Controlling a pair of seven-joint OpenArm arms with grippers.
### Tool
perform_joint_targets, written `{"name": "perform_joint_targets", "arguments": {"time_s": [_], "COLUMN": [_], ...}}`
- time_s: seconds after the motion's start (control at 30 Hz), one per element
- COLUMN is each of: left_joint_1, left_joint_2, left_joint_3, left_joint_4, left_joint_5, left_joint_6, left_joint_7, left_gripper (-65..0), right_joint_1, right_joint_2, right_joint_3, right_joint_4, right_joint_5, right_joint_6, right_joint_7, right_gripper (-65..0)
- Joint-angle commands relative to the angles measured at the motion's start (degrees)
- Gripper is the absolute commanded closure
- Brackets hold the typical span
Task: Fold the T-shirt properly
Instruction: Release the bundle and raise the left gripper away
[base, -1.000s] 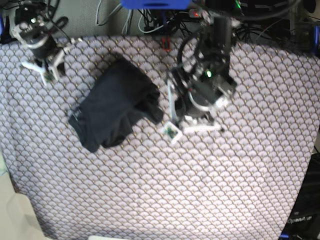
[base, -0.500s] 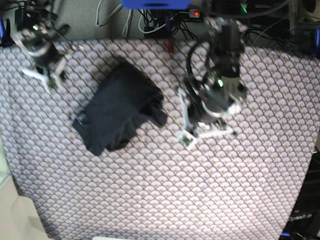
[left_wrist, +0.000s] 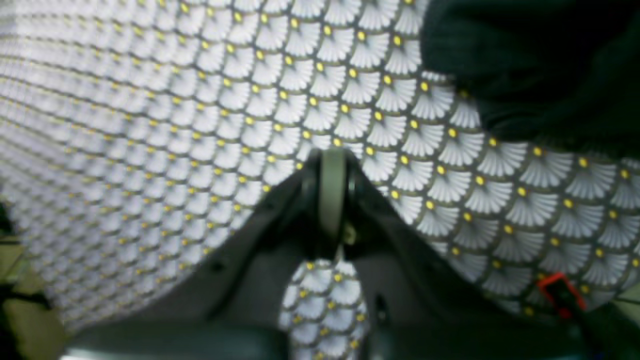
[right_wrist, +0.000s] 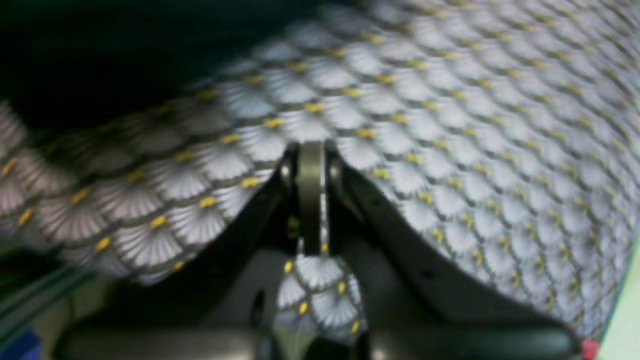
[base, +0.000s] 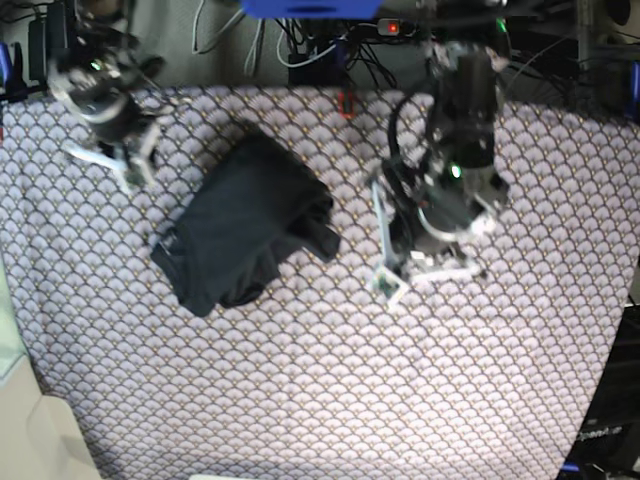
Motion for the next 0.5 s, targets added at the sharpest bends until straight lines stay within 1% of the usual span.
{"name": "perform_joint_targets", "arguments": {"time_s": [0.0, 0.03, 0.1, 0.13, 0.17, 0.23, 0.27, 0.3, 0.33, 0.4, 0.47], "left_joint_1": [-2.4, -3.0, -2.2, 0.5, 3.1, 5.6, 5.5, 4.7, 3.7, 2.2, 3.0], "left_joint_2": [0.1, 0.6, 0.4, 0.4, 0.4, 1.3, 1.6, 1.1, -0.2, -0.7, 0.0], "left_joint_3": [-0.4, -0.4, -0.5, -0.7, -0.7, -0.1, 0.5, 0.4, -0.5, -1.6, -2.0], "left_joint_4": [-0.7, -1.5, 0.2, 2.4, 4.2, 6.1, 5.7, 4.4, 3.1, 1.8, 3.6], "left_joint_5": [0.3, -0.1, 0.0, 0.5, 0.6, 0.9, 0.8, 0.8, 1.1, 0.8, 1.3], "left_joint_6": [0.3, 0.4, 0.3, 0.3, 0.3, 0.6, 0.7, 0.7, 0.4, 0.4, 0.6], "left_joint_7": [-1.6, -2.2, -1.7, -1.7, -2.0, -1.9, -2.0, -2.1, -2.6, -4.6, -3.9], "left_gripper": [0.0, 0.0, 0.0, 0.0, 0.0, 0.0, 0.0, 0.0, 0.0, 0.0, 0.0], "right_joint_1": [2.3, 3.7, 2.3, 0.4, -0.6, -1.3, -1.3, -0.9, -0.1, 2.7, 2.3], "right_joint_2": [0.4, 0.8, -0.7, -1.6, -1.8, -0.5, -0.7, -2.3, -3.7, -2.9, -2.6], "right_joint_3": [-0.7, -1.3, -1.9, -1.5, -1.3, 0.2, 1.6, 1.9, 1.5, 0.1, 0.1], "right_joint_4": [0.6, 0.3, 2.1, 2.8, 2.6, 1.9, 1.6, 1.6, 1.7, 1.2, 1.6], "right_joint_5": [-1.1, -2.2, -2.6, -2.6, -2.5, -2.4, -2.4, -2.6, -2.8, -2.8, -2.8], "right_joint_6": [-1.0, -1.0, -1.0, -1.0, -1.0, -1.0, -1.0, -1.0, -1.0, -1.0, -1.0], "right_joint_7": [0.0, -0.9, -1.3, -0.8, -0.7, 0.4, 1.4, 2.3, 2.8, 2.6, 1.2], "right_gripper": [0.0, 0.0, 0.0, 0.0, 0.0, 0.0, 0.0, 0.0, 0.0, 0.0, 0.0]}}
